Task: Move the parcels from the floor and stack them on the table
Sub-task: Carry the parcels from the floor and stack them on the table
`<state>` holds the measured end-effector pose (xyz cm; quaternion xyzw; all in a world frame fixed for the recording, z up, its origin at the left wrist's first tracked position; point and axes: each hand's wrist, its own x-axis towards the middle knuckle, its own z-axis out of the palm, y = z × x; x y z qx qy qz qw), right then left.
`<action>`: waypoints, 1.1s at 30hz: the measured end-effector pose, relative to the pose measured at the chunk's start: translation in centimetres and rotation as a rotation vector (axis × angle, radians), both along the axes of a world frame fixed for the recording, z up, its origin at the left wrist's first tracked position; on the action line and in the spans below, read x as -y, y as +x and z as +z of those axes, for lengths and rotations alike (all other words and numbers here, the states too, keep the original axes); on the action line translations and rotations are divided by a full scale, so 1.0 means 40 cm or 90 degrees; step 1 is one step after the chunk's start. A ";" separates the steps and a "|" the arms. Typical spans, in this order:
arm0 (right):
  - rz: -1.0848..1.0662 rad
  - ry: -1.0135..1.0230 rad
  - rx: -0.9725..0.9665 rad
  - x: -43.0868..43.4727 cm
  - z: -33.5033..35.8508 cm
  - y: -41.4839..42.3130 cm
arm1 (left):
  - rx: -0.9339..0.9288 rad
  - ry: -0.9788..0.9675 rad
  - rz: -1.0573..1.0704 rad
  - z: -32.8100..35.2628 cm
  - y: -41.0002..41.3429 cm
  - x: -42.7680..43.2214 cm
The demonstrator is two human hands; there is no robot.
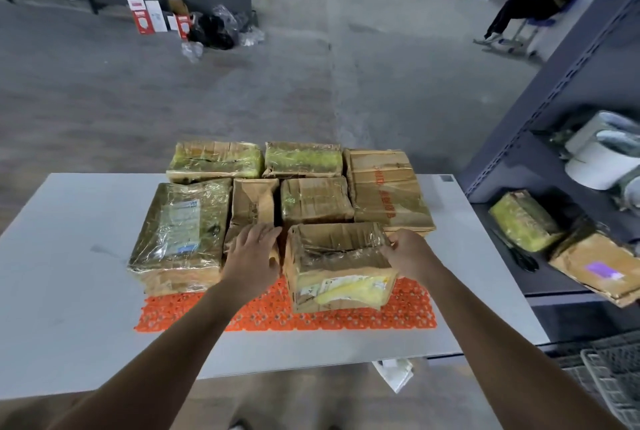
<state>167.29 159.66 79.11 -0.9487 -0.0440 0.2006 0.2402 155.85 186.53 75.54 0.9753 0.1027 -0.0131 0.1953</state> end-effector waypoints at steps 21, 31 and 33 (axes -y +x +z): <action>0.078 -0.054 0.017 -0.065 -0.003 -0.043 | -0.036 0.042 -0.033 -0.011 -0.001 -0.049; 0.037 -0.151 0.063 -0.089 -0.022 -0.045 | -0.018 0.009 -0.013 0.025 -0.003 -0.019; 0.049 -0.155 0.052 -0.089 -0.025 -0.044 | -0.018 0.022 -0.029 0.024 -0.007 -0.015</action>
